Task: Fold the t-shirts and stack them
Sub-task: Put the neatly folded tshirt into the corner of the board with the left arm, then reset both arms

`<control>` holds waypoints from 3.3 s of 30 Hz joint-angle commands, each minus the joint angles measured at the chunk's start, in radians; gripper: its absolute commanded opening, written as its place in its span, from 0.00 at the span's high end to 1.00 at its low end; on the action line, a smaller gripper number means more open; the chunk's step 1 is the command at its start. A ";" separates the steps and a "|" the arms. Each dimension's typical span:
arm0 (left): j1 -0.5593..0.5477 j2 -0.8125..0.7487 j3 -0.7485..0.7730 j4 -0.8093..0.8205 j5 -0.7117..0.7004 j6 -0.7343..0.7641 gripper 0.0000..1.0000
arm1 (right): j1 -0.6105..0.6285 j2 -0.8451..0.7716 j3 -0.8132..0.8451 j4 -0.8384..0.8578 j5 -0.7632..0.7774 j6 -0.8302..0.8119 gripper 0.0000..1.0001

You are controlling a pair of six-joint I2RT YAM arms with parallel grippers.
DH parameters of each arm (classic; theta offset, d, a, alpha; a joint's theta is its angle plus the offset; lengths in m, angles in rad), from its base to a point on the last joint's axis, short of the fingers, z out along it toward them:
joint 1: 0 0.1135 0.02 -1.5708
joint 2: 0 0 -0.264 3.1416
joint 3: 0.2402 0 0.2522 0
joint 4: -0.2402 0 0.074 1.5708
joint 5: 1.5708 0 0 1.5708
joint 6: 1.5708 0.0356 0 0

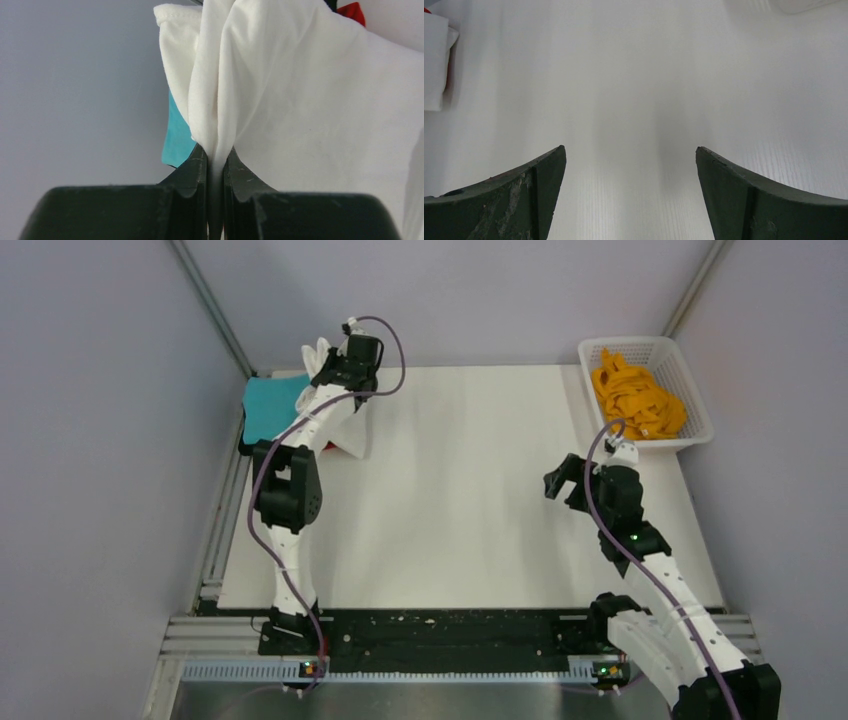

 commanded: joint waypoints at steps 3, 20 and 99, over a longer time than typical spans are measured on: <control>0.035 -0.068 0.111 0.062 -0.024 0.096 1.00 | -0.004 -0.005 0.012 0.009 0.026 -0.021 0.01; 0.087 -0.085 0.242 0.074 0.047 0.090 1.00 | -0.006 0.022 0.013 0.010 0.041 -0.021 0.01; -0.130 -1.016 -1.075 0.393 0.682 -0.805 0.01 | -0.006 -0.257 -0.102 -0.109 -0.022 0.062 0.01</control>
